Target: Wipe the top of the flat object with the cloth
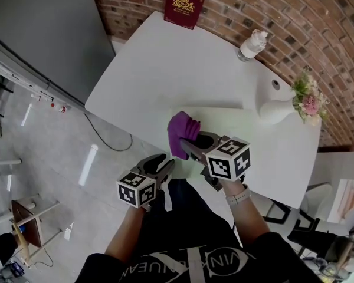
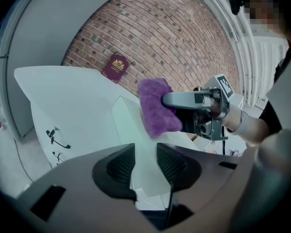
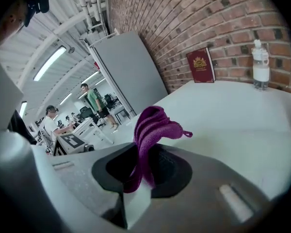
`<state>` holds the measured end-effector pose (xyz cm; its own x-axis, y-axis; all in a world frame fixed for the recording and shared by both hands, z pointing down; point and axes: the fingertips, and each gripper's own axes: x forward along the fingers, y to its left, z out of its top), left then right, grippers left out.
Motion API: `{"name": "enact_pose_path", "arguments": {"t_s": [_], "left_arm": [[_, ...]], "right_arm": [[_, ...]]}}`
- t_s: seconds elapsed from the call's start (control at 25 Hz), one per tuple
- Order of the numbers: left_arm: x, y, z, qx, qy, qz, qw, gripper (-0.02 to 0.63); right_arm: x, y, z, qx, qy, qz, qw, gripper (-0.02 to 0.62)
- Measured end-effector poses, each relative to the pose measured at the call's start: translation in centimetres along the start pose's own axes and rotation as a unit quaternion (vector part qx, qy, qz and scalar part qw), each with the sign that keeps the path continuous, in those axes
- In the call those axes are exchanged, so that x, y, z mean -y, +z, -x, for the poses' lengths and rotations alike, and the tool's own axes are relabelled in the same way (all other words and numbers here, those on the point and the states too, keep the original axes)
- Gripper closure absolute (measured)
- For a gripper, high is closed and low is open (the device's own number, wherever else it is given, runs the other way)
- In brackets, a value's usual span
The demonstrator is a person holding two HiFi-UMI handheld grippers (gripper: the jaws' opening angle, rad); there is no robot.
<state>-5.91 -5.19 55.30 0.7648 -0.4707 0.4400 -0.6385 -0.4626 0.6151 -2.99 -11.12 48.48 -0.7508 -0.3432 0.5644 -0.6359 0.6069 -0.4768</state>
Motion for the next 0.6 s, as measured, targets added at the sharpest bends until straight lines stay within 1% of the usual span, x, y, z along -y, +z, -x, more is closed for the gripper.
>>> {"name": "enact_pose_path", "arguments": {"t_s": [0.12, 0.28, 0.4, 0.6], "left_arm": [[0.1, -0.2, -0.3, -0.008, 0.001, -0.003, 1.0000, 0.489], [0.2, -0.3, -0.4, -0.010, 0.000, -0.001, 0.9999, 0.513], [0.2, -0.3, -0.3, -0.013, 0.003, 0.002, 0.9999, 0.515], [0.2, -0.3, -0.4, -0.015, 0.007, 0.002, 0.9999, 0.515]], "right_arm": [[-0.3, -1.6, -1.9, -0.037, -0.004, 0.014, 0.999, 0.515], [0.6, -3.0, -3.1, -0.083, -0.045, 0.081, 0.992, 0.515], [0.8, -3.1, -3.1, -0.097, -0.054, 0.109, 0.988, 0.515], [1.7, -3.1, -2.3, -0.107, -0.063, 0.118, 0.985, 0.515]]}}
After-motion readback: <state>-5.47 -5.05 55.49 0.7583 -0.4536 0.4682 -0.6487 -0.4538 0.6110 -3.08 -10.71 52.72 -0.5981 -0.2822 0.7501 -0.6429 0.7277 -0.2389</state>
